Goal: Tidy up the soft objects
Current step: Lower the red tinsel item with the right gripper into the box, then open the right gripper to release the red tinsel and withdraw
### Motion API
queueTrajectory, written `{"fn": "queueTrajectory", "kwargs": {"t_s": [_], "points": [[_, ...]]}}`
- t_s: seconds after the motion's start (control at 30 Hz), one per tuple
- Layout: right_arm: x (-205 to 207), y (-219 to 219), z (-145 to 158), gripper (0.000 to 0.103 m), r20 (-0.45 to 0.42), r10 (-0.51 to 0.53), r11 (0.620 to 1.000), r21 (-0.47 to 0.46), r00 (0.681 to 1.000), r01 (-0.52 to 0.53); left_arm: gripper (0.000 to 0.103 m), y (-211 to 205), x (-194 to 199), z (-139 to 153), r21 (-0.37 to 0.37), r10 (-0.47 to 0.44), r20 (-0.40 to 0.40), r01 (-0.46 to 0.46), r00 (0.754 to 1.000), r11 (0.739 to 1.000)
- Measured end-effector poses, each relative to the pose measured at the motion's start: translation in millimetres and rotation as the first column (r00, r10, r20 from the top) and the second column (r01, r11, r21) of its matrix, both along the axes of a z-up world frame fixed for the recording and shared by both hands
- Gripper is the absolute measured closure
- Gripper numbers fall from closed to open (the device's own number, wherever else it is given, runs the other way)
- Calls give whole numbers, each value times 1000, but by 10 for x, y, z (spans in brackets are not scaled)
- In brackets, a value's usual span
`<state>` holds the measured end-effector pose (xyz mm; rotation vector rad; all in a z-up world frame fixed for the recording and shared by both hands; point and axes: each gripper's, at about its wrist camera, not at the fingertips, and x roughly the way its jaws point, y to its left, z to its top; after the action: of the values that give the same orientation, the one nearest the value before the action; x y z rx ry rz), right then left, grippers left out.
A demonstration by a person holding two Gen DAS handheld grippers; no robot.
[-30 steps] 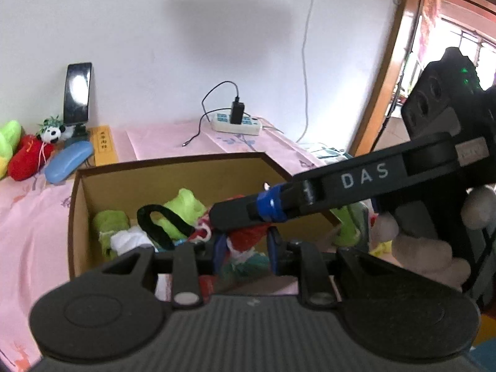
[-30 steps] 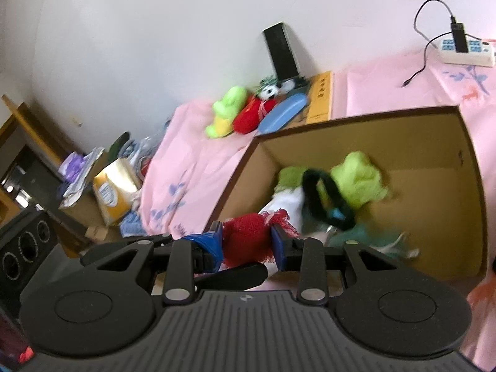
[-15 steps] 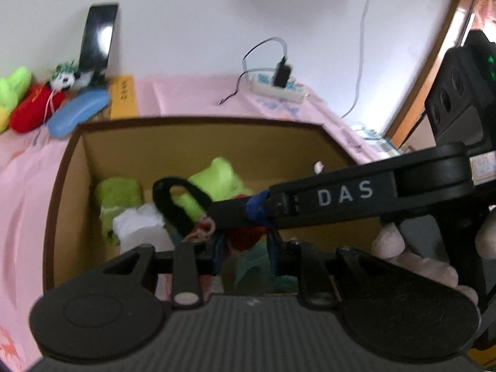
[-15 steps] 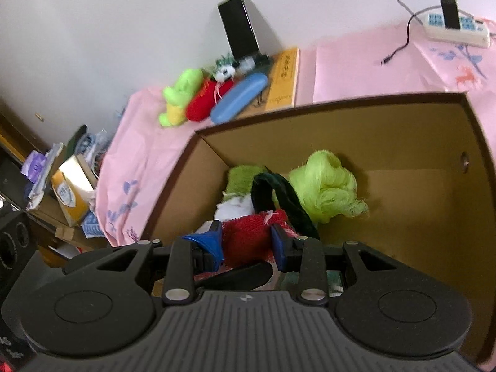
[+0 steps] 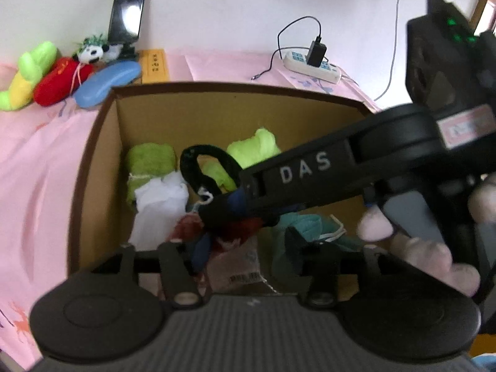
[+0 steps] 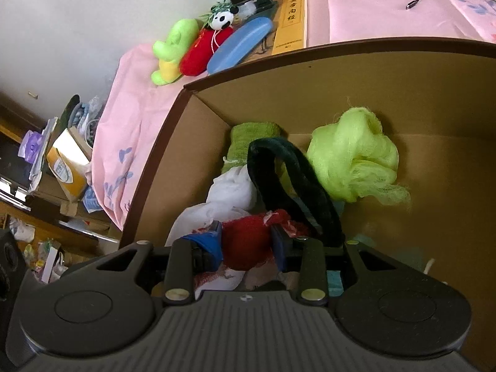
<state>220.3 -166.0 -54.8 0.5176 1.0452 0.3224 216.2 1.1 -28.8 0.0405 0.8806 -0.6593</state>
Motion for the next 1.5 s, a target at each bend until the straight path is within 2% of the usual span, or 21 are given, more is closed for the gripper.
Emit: {"fn": "queueTrajectory", "kwargs": {"t_s": [0.33,0.47,0.6,0.7,0.8,0.83,0.9,0.93,1.0,1.03,1.13,1.23,1.5], "points": [[-96,-156,137,84,41,-66,998,-13,997,66,50,-14,-120,146,24,0,45,-1,999,1000],[-132,-165,163,84,56,-81,996,-24,995,83,48,-2,-120,182,36,11,23,-12,1000,999],[-182,-184,174,84,49,-86,996,-20,995,87,48,91,-128,248,0,26,-8,-26,1000,1000],[-252,-204,218,83,65,-102,994,-17,993,104,48,134,-181,318,2,38,8,-38,999,999],[-306,-298,224,83,53,-117,984,144,992,108,48,174,-252,383,4,44,37,-44,998,999],[-321,-298,240,84,53,-131,982,140,990,123,48,188,-267,397,8,48,45,-48,998,999],[-367,-227,319,83,117,-139,990,38,983,136,48,205,-302,422,22,61,60,-62,996,998],[-395,-219,341,83,135,-140,990,43,981,135,48,216,-321,435,28,66,67,-68,996,997],[-430,-237,354,83,122,-147,984,120,982,132,48,248,-364,467,35,73,79,-75,994,997],[-455,-231,379,83,127,-154,983,119,980,139,48,264,-380,488,31,74,81,-77,994,997],[-553,-154,493,83,195,-160,987,8,968,162,48,346,-430,608,-14,81,89,-80,993,997],[-687,-140,581,83,223,-177,979,-58,959,194,48,389,-495,741,-26,102,114,-99,988,995],[-1093,-81,755,83,279,-211,937,-216,937,276,47,238,-584,828,107,197,146,-213,970,971]]}}
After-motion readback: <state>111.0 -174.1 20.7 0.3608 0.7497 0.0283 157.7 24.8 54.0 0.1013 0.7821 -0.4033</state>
